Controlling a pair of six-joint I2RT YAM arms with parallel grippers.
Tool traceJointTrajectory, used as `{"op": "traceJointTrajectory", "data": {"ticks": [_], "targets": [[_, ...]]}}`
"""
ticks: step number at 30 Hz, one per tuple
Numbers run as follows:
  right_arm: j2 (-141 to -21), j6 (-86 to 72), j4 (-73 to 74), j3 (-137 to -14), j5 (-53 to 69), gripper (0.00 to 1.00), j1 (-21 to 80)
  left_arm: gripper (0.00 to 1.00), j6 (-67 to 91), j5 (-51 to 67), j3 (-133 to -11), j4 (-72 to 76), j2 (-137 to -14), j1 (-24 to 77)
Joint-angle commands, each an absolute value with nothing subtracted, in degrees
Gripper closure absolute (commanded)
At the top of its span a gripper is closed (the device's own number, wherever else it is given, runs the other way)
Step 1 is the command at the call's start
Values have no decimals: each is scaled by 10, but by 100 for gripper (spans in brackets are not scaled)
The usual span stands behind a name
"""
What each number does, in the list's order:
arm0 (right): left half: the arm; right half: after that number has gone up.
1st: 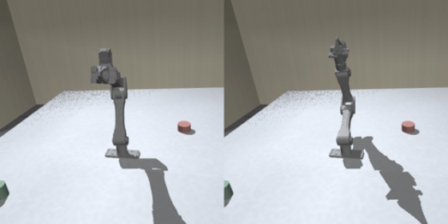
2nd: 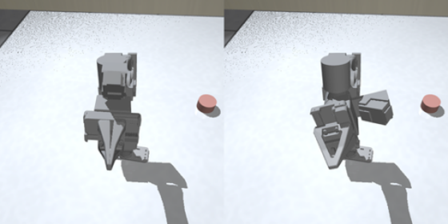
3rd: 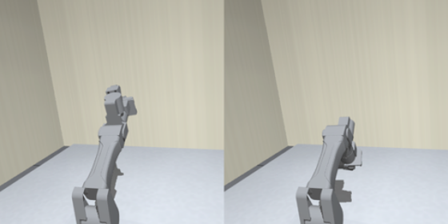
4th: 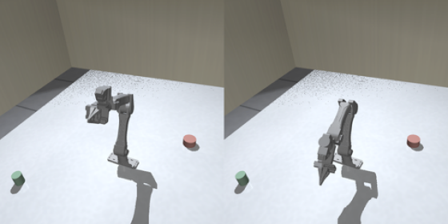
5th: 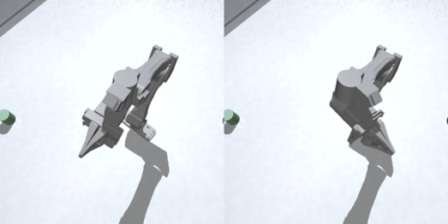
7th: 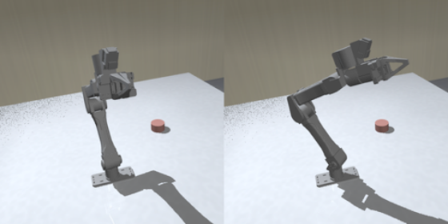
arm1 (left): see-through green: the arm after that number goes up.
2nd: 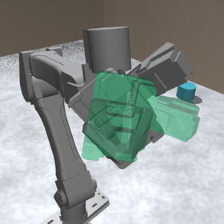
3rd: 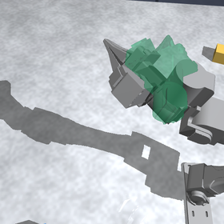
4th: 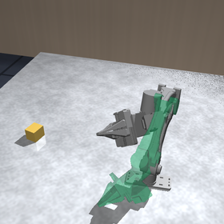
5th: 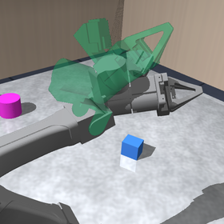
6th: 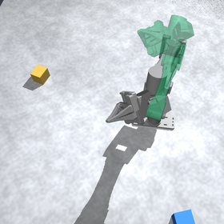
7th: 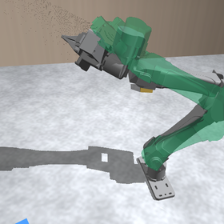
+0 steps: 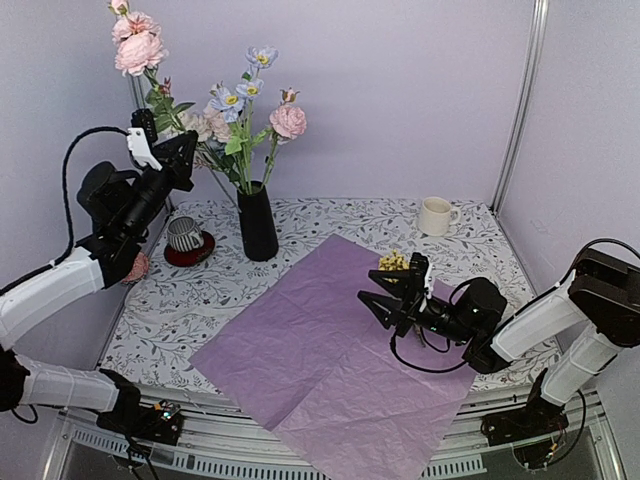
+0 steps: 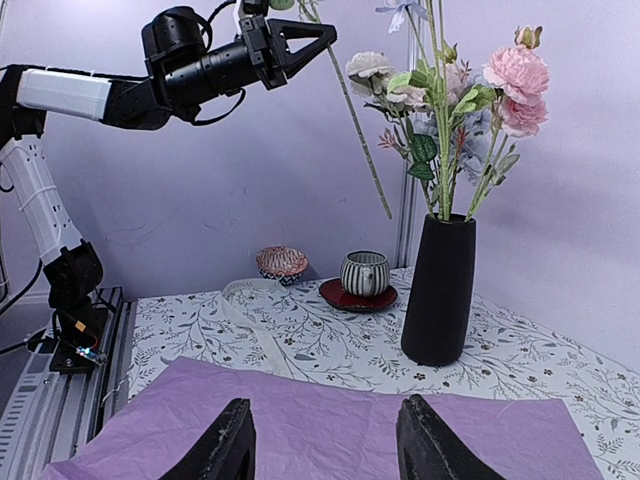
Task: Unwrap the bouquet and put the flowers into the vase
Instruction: Place the fake flower in the vase.
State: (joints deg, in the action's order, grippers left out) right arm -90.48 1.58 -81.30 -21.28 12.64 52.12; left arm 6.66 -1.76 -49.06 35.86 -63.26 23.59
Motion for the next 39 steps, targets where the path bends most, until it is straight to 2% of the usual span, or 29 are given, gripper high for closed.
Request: {"op": "traceJointTrajectory", "data": {"ticks": [1, 13, 21, 39], "targets": [[-904, 24, -832, -205, 134, 50, 523, 100, 39, 3, -533, 469, -682, 229], [-904, 28, -833, -204, 134, 50, 523, 100, -27, 2, -634, 477, -815, 227], [-907, 29, -836, -205, 134, 50, 524, 100, -42, -11, -643, 457, -862, 226], [-905, 25, -834, -205, 136, 50, 523, 100, -5, 12, -745, 311, -990, 226]]}}
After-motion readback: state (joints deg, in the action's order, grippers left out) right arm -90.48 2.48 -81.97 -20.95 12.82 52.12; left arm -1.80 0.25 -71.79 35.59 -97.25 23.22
